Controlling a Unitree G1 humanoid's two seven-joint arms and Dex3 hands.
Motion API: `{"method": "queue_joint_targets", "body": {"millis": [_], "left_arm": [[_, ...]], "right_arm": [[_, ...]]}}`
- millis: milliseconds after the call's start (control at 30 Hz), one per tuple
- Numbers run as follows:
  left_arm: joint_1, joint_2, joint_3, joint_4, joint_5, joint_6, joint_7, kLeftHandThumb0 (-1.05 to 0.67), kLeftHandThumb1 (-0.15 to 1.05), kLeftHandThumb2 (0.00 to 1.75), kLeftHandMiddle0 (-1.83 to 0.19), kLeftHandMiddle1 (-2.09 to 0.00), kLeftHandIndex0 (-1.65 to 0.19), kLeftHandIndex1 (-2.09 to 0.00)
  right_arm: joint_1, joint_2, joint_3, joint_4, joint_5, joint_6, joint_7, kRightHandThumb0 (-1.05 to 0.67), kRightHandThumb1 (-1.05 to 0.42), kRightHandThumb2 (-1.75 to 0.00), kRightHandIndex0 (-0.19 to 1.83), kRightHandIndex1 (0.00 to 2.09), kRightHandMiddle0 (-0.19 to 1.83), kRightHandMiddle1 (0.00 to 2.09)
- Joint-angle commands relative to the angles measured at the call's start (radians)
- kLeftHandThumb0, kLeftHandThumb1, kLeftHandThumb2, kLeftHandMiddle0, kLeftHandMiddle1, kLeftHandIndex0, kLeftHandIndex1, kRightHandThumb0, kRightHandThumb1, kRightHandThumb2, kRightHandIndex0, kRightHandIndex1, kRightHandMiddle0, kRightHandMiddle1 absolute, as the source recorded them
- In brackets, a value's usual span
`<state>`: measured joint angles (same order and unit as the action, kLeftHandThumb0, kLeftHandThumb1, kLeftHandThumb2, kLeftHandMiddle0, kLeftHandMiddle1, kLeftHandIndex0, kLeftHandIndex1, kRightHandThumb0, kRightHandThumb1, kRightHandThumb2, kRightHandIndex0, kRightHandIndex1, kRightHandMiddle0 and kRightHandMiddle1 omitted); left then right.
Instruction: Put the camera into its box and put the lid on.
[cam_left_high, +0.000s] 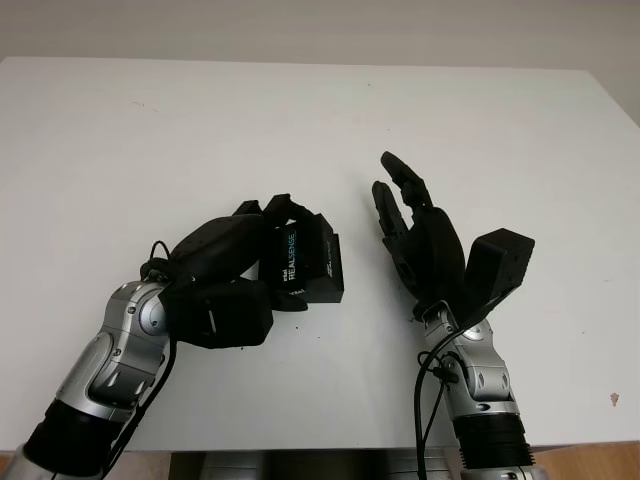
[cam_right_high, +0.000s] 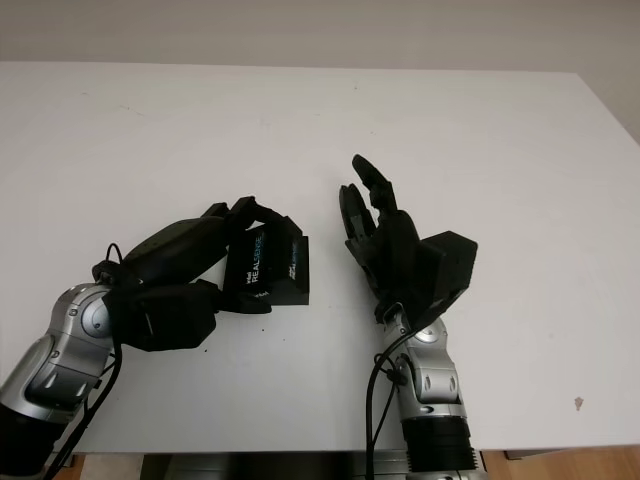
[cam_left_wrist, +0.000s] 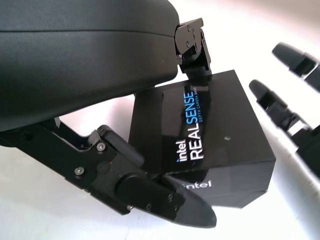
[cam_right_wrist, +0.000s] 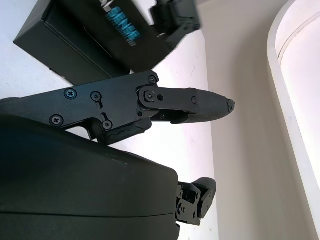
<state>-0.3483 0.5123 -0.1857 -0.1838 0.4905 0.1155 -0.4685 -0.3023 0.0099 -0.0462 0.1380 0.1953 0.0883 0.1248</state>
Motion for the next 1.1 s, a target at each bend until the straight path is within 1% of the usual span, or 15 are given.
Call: {"method": "queue_joint_targets", "body": {"millis": [0,67,167,267,367,433,533,567,633,700,800,867,967,1033,1067], "left_arm": [[-0.053,0.006,0.026,-0.055,-0.035,0.003,-0.023,-0.48,1.05,0.41,-0.16,-2.09,0.19,-2.09],[-0.080,0.021,0.042,-0.072,-0.058,0.002,-0.044,-0.43,1.05,0.44,-0.24,-2.09,0.18,-2.09],[-0.121,0.052,0.050,-0.067,-0.077,-0.034,-0.064,-0.37,1.05,0.48,-0.47,-2.09,0.01,-2.09],[-0.149,0.081,0.051,-0.069,-0.078,-0.045,-0.088,-0.33,1.05,0.48,-0.73,-2.09,-0.19,-2.09],[-0.165,0.104,0.056,-0.074,-0.082,-0.041,-0.111,-0.30,1.05,0.45,-0.78,-2.09,-0.26,-2.09],[-0.178,0.116,0.056,-0.078,-0.087,-0.028,-0.134,-0.27,1.05,0.44,-0.74,-2.09,-0.19,-2.08],[-0.197,0.132,0.046,-0.076,-0.083,-0.006,-0.169,-0.26,1.05,0.43,-0.76,-2.09,-0.16,-2.07],[-0.207,0.138,0.040,-0.075,-0.077,0.010,-0.186,-0.26,1.05,0.43,-0.71,-2.09,-0.15,-2.05],[-0.230,0.148,0.023,-0.073,-0.056,0.060,-0.228,-0.27,1.05,0.42,-0.57,-2.09,-0.14,-1.99],[-0.257,0.147,0.002,-0.054,-0.043,0.113,-0.268,-0.27,1.05,0.41,-0.51,-2.09,-0.14,-1.96],[-0.277,0.146,-0.023,-0.024,-0.030,0.156,-0.299,-0.27,1.05,0.43,-0.57,-2.09,-0.18,-1.98],[-0.283,0.147,-0.038,-0.006,-0.023,0.177,-0.316,-0.25,1.05,0.43,-0.40,-1.88,-0.13,-1.79],[-0.295,0.148,-0.057,0.008,-0.010,0.217,-0.344,-0.25,1.05,0.45,-0.33,-1.80,-0.11,-1.68],[-0.306,0.135,-0.075,0.015,0.006,0.258,-0.354,-0.26,1.05,0.45,-0.31,-1.69,-0.11,-1.64],[-0.310,0.128,-0.082,0.018,0.011,0.270,-0.353,-0.26,1.05,0.46,-0.31,-1.72,-0.12,-1.66]], "right_arm": [[0.002,0.005,0.001,-0.029,0.002,0.009,-0.002,-0.61,-1.05,-0.38,0.07,0.06,-0.15,0.74],[0.002,0.006,0.002,-0.031,0.002,0.014,-0.003,-0.61,-1.05,-0.38,0.07,0.05,-0.17,0.79],[0.003,0.008,0.005,-0.036,-0.002,0.020,-0.010,-0.61,-1.05,-0.38,0.08,0.06,-0.17,0.83],[0.004,0.012,0.006,-0.035,0.002,0.016,-0.006,-0.61,-1.05,-0.38,0.07,0.06,-0.19,0.99],[0.005,0.016,0.008,-0.035,0.001,0.015,-0.007,-0.60,-1.05,-0.38,0.08,0.06,-0.19,1.07],[0.005,0.019,0.010,-0.038,0.001,0.019,-0.009,-0.60,-1.05,-0.38,0.08,0.06,-0.19,1.11],[0.008,0.018,0.011,-0.038,0.000,0.015,-0.006,-0.59,-1.05,-0.39,0.07,0.05,-0.19,0.97],[0.008,0.017,0.012,-0.036,-0.001,0.012,-0.004,-0.60,-1.05,-0.39,0.07,0.05,-0.19,0.87],[0.008,0.017,0.014,-0.036,-0.003,0.012,-0.005,-0.60,-1.05,-0.39,0.07,0.05,-0.19,0.83],[0.009,0.020,0.016,-0.040,-0.003,0.017,-0.009,-0.61,-1.05,-0.39,0.07,0.05,-0.19,0.85],[0.010,0.024,0.017,-0.040,0.000,0.014,-0.010,-0.61,-1.05,-0.38,0.07,0.05,-0.19,0.93],[0.011,0.026,0.015,-0.033,0.004,0.003,-0.006,-0.60,-1.05,-0.39,0.06,0.05,-0.19,0.96],[0.009,0.033,0.016,-0.031,0.005,0.010,-0.012,-0.60,-1.05,-0.38,0.06,0.05,-0.19,0.98],[0.007,0.033,0.020,-0.026,-0.001,0.007,-0.011,-0.60,-1.05,-0.39,0.06,0.05,-0.19,0.87],[0.006,0.035,0.021,-0.022,-0.002,0.003,-0.009,-0.60,-1.05,-0.40,0.06,0.05,-0.19,0.81]]}}
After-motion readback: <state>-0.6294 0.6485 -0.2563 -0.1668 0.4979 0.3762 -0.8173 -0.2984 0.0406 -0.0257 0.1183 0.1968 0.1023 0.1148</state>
